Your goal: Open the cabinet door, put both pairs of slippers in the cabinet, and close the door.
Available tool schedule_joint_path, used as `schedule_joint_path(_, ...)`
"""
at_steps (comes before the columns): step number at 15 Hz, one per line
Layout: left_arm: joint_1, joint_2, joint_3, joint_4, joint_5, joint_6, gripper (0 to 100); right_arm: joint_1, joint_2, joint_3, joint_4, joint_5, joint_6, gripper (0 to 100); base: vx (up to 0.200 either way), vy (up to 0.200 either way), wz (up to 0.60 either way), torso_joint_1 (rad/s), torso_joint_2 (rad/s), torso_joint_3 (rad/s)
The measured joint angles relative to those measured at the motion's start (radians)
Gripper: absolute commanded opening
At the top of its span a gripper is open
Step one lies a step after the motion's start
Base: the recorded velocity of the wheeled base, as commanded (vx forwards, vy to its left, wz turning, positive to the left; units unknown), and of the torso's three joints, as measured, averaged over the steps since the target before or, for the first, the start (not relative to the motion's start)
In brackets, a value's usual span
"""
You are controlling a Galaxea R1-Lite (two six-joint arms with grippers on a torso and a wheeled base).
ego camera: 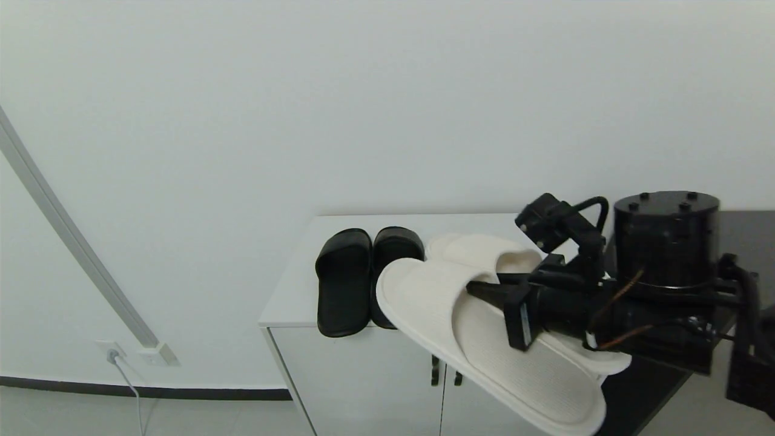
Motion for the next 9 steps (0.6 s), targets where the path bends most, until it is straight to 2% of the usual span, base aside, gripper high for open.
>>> schedule_joint_path(2,0.0,0.0,0.0,0.0,0.0,0.0,0,0.003,-0.081,0.08,-0.009,0.082,-0.109,0,0.0,0.0,0.0,0.0,0.0,0.0)
schedule_joint_path(4,0.0,0.0,0.0,0.0,0.0,0.0,0,-0.001,-0.118,0.13,-0.07,0.114,-0.17,0,0.0,0.0,0.0,0.0,0.0,0.0)
schedule_joint_path(8,0.0,0.0,0.0,0.0,-0.001,0.001,0,-0.005,-0.126,0.197,-0.123,0.127,-0.174,0,0.0,0.0,0.0,0.0,0.0,0.0)
schedule_joint_path(9,0.0,0.0,0.0,0.0,-0.002,0.001,0,-0.005,-0.125,0.209,-0.124,0.127,-0.177,0,-0.2,0.0,0.0,0.007,0.01,0.002)
